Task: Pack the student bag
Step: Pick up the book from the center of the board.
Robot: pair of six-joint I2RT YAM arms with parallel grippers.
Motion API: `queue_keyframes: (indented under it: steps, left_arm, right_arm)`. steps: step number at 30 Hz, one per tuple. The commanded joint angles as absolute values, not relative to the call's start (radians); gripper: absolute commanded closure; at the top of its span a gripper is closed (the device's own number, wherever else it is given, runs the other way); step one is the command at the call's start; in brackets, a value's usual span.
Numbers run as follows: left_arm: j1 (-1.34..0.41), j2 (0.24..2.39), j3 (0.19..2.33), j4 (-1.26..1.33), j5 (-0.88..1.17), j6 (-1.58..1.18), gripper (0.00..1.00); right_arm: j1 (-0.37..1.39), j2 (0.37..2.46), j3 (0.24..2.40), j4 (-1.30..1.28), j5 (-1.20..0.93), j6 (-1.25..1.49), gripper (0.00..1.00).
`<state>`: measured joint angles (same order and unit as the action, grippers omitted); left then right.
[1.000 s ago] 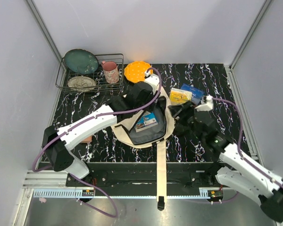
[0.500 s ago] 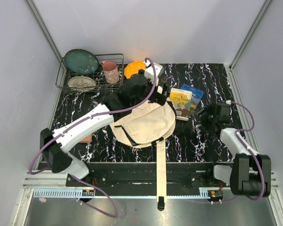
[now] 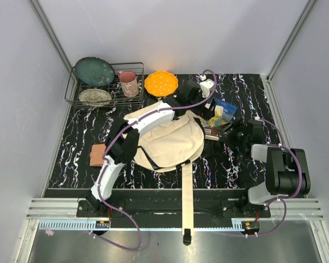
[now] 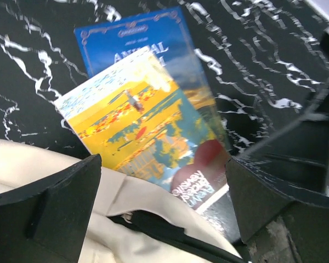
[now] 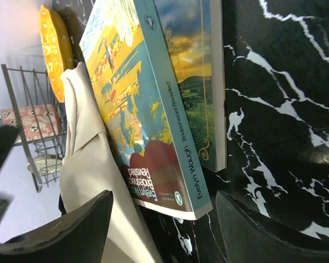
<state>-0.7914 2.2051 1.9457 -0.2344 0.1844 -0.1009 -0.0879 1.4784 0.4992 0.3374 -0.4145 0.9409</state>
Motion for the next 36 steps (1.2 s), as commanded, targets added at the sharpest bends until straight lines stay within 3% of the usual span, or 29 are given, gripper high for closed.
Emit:
queue_keyframes:
  steps: [1, 20, 23, 25, 30, 36]
  left_arm:
    - [-0.735, 2.262, 2.063, -0.209, 0.294, -0.164, 0.01]
    - [-0.669, 2.555, 2.175, -0.225, 0.465, -0.379, 0.01]
    - [-0.667, 2.583, 2.163, -0.21, 0.506, -0.416, 0.01]
    - [-0.669, 2.594, 2.16, -0.198, 0.543, -0.437, 0.01]
    - [-0.676, 2.586, 2.122, -0.149, 0.595, -0.466, 0.05]
    - [-0.69, 2.545, 2.091, -0.132, 0.618, -0.456, 0.1]
  right_arm:
    - [-0.094, 1.534, 0.472, 0.551, -0.498, 0.999, 0.19]
    - [-0.094, 1.755, 0.465, 0.798, -0.569, 1.08, 0.22]
    - [-0.094, 1.779, 0.462, 0.853, -0.597, 1.104, 0.28]
    - [-0.094, 1.79, 0.457, 0.905, -0.615, 1.121, 0.39]
    - [-0.094, 1.784, 0.457, 0.928, -0.63, 1.123, 0.41]
    - [-0.094, 1.753, 0.457, 0.928, -0.638, 1.105, 0.57]
